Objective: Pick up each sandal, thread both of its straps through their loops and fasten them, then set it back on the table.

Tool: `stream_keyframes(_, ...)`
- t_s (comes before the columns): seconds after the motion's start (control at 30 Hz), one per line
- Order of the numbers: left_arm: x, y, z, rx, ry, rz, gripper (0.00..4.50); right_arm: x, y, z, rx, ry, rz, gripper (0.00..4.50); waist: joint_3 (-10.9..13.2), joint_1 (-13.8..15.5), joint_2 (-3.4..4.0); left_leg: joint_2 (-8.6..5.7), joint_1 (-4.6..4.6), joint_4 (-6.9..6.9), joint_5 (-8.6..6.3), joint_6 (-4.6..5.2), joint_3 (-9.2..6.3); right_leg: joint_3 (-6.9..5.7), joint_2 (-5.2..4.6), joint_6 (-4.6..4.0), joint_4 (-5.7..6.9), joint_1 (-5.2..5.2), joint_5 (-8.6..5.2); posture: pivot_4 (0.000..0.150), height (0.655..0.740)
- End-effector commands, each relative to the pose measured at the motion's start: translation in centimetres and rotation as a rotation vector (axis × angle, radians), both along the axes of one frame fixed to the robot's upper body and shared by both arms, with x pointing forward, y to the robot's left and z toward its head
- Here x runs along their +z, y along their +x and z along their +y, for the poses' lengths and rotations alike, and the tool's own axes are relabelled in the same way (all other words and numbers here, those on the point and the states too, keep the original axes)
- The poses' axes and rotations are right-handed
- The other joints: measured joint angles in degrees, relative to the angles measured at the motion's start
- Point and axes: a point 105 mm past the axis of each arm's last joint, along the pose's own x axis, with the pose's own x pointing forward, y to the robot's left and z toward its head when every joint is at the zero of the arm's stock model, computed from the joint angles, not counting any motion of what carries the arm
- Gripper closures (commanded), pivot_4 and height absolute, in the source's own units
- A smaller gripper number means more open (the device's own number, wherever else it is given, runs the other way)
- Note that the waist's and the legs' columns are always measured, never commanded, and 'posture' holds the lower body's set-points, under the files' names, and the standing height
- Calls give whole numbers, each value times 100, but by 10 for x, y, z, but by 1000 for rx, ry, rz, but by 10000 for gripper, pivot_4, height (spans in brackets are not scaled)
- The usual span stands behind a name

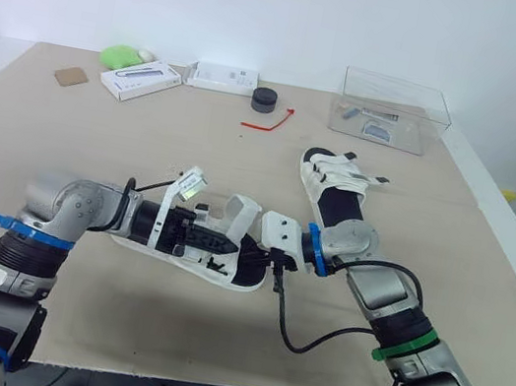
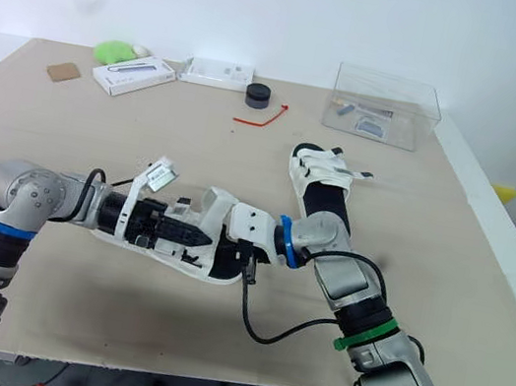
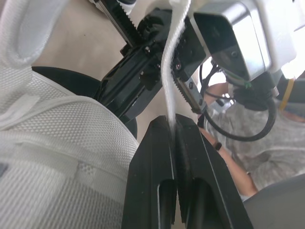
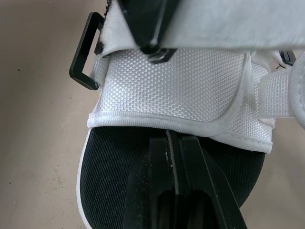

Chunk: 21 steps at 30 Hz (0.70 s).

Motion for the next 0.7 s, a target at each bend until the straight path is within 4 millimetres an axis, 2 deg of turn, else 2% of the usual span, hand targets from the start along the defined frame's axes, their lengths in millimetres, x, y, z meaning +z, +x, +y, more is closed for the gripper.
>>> stream_keyframes(0.03, -7, 1, -2, -1, 30, 3, 43837, -28, -3, -9, -33, -91, 65, 45000, 0, 0, 0, 0, 0, 0, 0, 0, 0, 0, 0, 0, 0, 0, 0, 1500, 7400)
stream_keyframes(0.17, -4, 7, -5, 32, -13, 37, 43837, -28, -3, -10, -36, -91, 66, 45000, -1, 0, 1, 0, 1, 1, 0, 1, 0, -1, -1, 1, 0, 2, 0, 1500, 7400)
stream_keyframes(0.37, 21, 9, -8, 29, -129, 70, 43837, -28, -3, -12, -39, -96, 65, 45000, -1, 2, 1, -1, 0, 10, 0, 2, -1, -3, -1, 8, 0, 6, 4, 1500, 7400)
stream_keyframes(0.7, 41, 2, -7, -23, -130, 73, 43837, -28, -1, -11, -33, -101, 64, 45000, -1, -2, 1, -1, -4, 9, 0, 1, -2, -1, -1, 7, 0, 1, 5, 1500, 7400)
